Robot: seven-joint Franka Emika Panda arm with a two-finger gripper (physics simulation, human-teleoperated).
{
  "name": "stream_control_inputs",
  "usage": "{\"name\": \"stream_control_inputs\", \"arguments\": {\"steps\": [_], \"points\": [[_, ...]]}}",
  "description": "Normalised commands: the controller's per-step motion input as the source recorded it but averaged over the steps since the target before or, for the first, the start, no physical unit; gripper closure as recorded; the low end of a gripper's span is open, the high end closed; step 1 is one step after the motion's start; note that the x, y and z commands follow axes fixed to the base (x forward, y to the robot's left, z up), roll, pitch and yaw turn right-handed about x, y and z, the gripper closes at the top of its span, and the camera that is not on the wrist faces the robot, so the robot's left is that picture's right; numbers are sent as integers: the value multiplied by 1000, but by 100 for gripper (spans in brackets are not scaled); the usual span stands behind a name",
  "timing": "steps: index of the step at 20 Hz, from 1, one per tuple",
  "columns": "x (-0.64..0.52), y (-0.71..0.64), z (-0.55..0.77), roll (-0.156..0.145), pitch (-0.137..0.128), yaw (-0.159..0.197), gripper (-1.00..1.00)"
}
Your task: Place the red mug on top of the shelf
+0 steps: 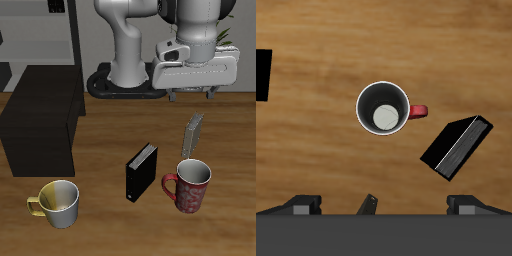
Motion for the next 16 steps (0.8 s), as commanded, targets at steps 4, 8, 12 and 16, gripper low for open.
{"name": "stream_control_inputs", "arguments": {"steps": [4, 8, 12, 16], "points": [[316, 141, -77, -1, -9, -10, -100], [258, 230, -169, 7, -28, 2, -100], [158, 192, -302, 31, 1, 15, -100], [170, 19, -219, -4, -5, 15, -100]]}}
